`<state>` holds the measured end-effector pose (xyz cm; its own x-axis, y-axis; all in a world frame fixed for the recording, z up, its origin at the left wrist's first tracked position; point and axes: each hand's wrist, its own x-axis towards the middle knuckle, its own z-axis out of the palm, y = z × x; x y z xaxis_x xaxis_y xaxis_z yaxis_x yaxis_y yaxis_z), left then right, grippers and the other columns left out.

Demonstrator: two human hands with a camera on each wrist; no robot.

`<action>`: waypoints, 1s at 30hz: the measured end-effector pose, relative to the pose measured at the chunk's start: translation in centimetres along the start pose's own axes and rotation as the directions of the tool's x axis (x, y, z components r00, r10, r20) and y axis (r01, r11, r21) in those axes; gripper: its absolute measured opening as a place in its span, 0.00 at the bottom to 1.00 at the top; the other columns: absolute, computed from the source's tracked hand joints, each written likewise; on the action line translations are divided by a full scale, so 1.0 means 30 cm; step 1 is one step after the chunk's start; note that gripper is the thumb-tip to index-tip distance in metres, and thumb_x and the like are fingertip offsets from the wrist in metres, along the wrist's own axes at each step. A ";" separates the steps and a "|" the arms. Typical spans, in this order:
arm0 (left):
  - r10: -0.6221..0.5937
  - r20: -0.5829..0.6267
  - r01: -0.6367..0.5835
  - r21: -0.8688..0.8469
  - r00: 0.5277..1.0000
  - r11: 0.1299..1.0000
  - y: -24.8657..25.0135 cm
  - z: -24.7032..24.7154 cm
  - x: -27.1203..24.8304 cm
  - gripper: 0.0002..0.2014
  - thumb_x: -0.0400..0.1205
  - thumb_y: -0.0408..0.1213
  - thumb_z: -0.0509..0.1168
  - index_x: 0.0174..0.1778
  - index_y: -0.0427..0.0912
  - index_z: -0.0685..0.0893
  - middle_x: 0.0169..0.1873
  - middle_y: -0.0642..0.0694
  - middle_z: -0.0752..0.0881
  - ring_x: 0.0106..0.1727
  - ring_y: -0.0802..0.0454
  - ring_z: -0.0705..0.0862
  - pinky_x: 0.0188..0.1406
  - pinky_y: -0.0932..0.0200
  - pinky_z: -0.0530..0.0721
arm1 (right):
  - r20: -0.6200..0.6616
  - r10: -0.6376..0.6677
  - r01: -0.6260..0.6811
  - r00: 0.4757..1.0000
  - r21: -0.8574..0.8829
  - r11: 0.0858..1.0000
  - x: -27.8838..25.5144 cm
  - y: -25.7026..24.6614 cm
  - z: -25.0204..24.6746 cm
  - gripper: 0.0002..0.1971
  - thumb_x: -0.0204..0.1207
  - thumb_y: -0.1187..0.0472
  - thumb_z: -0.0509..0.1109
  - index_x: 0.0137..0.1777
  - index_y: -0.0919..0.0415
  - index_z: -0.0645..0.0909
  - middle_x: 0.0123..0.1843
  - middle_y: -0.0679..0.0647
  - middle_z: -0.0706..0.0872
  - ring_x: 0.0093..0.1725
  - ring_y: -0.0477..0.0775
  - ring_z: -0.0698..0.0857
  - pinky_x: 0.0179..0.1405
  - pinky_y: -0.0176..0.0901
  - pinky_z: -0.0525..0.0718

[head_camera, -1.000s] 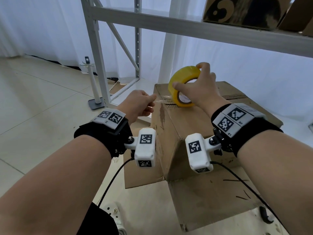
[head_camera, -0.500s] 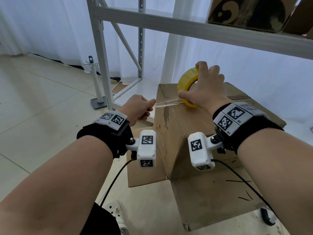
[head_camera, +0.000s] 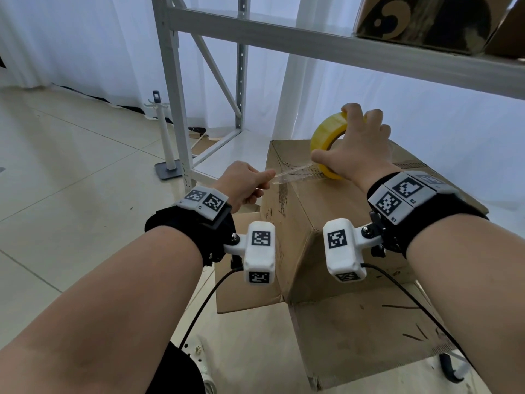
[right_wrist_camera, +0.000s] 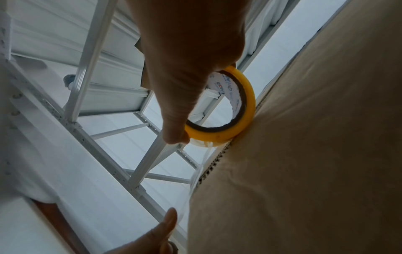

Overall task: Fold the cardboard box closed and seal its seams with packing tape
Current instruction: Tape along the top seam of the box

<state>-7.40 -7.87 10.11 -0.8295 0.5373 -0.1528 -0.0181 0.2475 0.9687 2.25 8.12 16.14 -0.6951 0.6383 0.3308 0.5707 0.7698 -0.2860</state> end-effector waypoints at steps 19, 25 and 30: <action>-0.063 0.048 0.052 0.208 0.997 0.977 -0.030 0.060 0.048 0.19 0.80 0.51 0.67 0.42 0.34 0.80 0.38 0.44 0.86 0.29 0.54 0.78 0.26 0.62 0.77 | 0.036 0.019 -0.020 0.999 0.029 0.999 -0.003 0.014 0.003 0.46 0.62 0.40 0.77 0.76 0.49 0.58 0.73 0.61 0.62 0.71 0.68 0.66 0.66 0.64 0.73; 0.029 0.010 -0.029 0.581 1.000 0.814 -0.028 0.038 0.056 0.28 0.76 0.56 0.69 0.58 0.36 0.70 0.43 0.43 0.85 0.37 0.51 0.83 0.26 0.61 0.80 | 0.032 0.019 -0.020 0.999 0.034 0.999 -0.003 0.016 0.002 0.46 0.62 0.40 0.77 0.76 0.50 0.58 0.74 0.61 0.62 0.71 0.68 0.66 0.65 0.62 0.74; 0.242 -0.009 -0.233 0.231 0.970 0.945 0.023 0.051 0.055 0.11 0.85 0.43 0.60 0.46 0.38 0.78 0.36 0.44 0.83 0.36 0.49 0.83 0.37 0.58 0.85 | 0.039 0.009 -0.010 0.999 0.022 1.000 0.002 0.017 0.005 0.46 0.62 0.39 0.77 0.76 0.50 0.57 0.73 0.62 0.62 0.71 0.69 0.66 0.66 0.63 0.73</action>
<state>-7.93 -5.59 10.23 -0.8144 0.5736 0.0880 0.3051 0.2944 0.9057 2.45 8.55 15.88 -0.7065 0.6443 0.2928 0.5678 0.7630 -0.3090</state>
